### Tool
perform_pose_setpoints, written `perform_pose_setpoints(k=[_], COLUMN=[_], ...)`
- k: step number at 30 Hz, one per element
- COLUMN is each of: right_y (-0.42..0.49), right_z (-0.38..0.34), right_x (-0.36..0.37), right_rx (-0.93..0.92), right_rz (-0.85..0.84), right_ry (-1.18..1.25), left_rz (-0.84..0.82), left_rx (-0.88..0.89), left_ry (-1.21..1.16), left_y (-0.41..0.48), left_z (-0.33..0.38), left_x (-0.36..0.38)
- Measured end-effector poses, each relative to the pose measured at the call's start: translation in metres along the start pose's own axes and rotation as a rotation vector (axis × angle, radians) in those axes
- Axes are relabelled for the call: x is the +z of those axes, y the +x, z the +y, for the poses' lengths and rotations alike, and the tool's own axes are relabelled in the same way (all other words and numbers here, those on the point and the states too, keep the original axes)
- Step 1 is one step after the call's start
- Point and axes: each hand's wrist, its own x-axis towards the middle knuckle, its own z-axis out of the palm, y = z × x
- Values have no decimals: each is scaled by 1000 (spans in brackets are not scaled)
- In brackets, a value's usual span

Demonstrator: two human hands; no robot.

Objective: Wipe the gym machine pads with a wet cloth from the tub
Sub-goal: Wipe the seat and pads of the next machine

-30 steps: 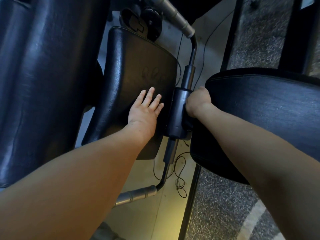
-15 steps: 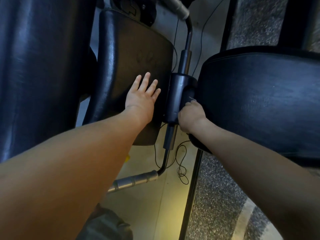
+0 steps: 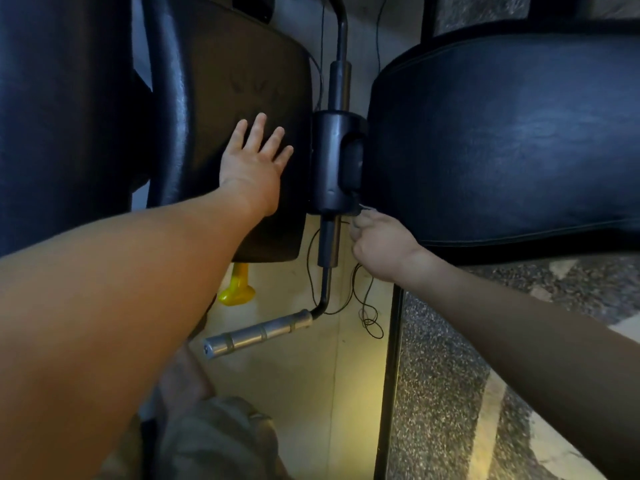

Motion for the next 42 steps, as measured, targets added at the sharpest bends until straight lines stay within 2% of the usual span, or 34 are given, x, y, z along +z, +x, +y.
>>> perform_pose_setpoints(k=[3,7,12,14,16,18,20,22,26,31,35,38,42], right_y=[-19,-41,-89,-114,-139,-164,-178,-177,-150,-118,-130,-159,-193], right_z=[-11,-20,-11,0,15,31,36,25,-1,-26,-10,27,107], right_x=[4,3,21,24,25,20,17,19,29,32,24,10,-11], right_rx=[26,149,238,289,380,559,723,789,792,594,506,596,931], right_rz=[49,81,278,344,428,489,528,533,537,457,386,408,421], right_ry=[-28,-81,12,37,88,153,196,230,294,208,175,205,268], left_rz=[3,6,-66,-16,104,214,257,223,76,29,-49,-119,-79], left_rx=[-8,-24,-15,35,144,264,332,374,413,427,416,412,368], left_ry=[9,40,40,-88,-303,-506,-685,-781,-899,-1019,-983,-914,-929], left_y=[-1,-4,-14,-20,-26,-35,-42,-46,-43,-41,-43,-41,-35], left_z=[1,5,27,43,64,88,109,125,131,128,126,121,120], left_x=[0,1,-20,-31,-45,-65,-84,-89,-78,-76,-86,-105,-141])
